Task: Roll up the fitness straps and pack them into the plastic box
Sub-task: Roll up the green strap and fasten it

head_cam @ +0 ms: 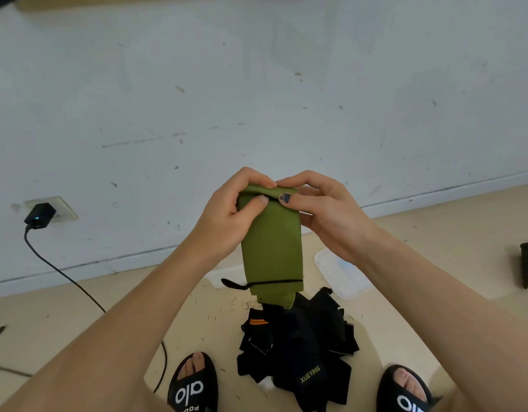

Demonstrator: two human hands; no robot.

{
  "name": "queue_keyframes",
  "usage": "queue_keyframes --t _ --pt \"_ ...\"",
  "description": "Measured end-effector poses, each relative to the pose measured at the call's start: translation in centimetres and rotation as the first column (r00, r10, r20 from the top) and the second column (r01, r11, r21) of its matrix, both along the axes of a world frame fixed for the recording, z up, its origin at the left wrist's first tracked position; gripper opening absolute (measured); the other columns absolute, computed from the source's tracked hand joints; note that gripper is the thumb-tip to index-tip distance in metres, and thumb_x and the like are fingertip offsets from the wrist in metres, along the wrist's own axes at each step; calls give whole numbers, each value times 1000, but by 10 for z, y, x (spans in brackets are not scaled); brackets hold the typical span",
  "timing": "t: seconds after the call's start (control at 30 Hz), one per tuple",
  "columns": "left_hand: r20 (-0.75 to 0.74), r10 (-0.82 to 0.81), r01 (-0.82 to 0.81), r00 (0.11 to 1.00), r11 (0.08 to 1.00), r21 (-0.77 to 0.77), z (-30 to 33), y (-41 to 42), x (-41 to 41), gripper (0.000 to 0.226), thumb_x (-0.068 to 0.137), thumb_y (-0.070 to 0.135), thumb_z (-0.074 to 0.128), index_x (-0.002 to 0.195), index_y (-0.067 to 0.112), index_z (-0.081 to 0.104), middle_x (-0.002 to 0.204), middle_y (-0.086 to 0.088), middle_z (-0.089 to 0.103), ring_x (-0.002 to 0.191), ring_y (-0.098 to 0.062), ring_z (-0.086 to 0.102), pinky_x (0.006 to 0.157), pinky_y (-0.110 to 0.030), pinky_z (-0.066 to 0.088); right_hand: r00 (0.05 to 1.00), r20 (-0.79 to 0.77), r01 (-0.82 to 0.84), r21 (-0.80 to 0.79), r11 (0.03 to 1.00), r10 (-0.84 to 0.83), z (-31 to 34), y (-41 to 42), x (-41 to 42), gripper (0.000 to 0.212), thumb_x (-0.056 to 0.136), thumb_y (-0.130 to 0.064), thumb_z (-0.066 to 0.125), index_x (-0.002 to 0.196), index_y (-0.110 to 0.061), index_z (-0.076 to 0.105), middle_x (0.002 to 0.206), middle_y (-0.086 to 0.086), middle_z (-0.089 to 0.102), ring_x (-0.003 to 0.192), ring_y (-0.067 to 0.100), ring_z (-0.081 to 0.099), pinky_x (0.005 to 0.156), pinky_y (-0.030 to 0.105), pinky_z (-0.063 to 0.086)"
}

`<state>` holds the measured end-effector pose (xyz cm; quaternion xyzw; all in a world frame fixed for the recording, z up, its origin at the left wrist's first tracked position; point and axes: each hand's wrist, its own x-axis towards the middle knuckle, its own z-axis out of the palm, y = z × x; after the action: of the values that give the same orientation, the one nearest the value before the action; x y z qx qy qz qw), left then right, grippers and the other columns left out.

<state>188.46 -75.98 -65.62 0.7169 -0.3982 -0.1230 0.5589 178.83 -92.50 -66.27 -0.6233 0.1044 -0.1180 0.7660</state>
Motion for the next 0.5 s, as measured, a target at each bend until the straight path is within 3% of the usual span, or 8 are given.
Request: queue_keyframes --t 0.1,0.17,0.23,0.37,0.5 --pt "-167 -50 53 985 999 12 1 2 -3 17 106 21 53 117 32 60 93 4 62 90 -5 61 82 -23 53 999 32 32 -108 994 -29 -2 -6 1 16 90 1 72 101 -10 75 98 22 68 91 28 69 90 42 59" --pt "-222 -13 15 975 1000 9 0 0 -2 15 107 27 51 114 35 61 91 -6 60 89 -10 62 84 -33 53 998 58 47 -160 986 -38 -3 -7 1 17 87 -2 74 99 -13 76 96 18 71 92 28 69 92 45 59" --pt "-273 11 -14 962 1000 -10 -1 0 0 13 106 24 54 110 32 63 92 -6 61 88 -13 62 81 -34 52 995 75 72 -179 981 -59 -4 -6 2 19 90 2 73 101 -13 76 97 13 74 91 26 70 91 43 60" --pt "-269 17 -34 963 998 -60 0 0 2 14 103 9 59 103 22 63 93 0 64 86 -8 63 75 -24 53 1000 23 24 -87 996 -22 -1 -5 2 29 96 -2 68 123 -13 67 108 26 71 94 27 71 91 40 60" --pt "-169 12 -21 985 998 -53 4 2 1 15 100 1 59 101 15 61 91 0 63 81 -4 61 73 -19 53 997 -38 -77 -102 992 73 1 -2 -1 23 102 -14 63 125 -12 66 109 18 75 97 23 74 86 34 60"
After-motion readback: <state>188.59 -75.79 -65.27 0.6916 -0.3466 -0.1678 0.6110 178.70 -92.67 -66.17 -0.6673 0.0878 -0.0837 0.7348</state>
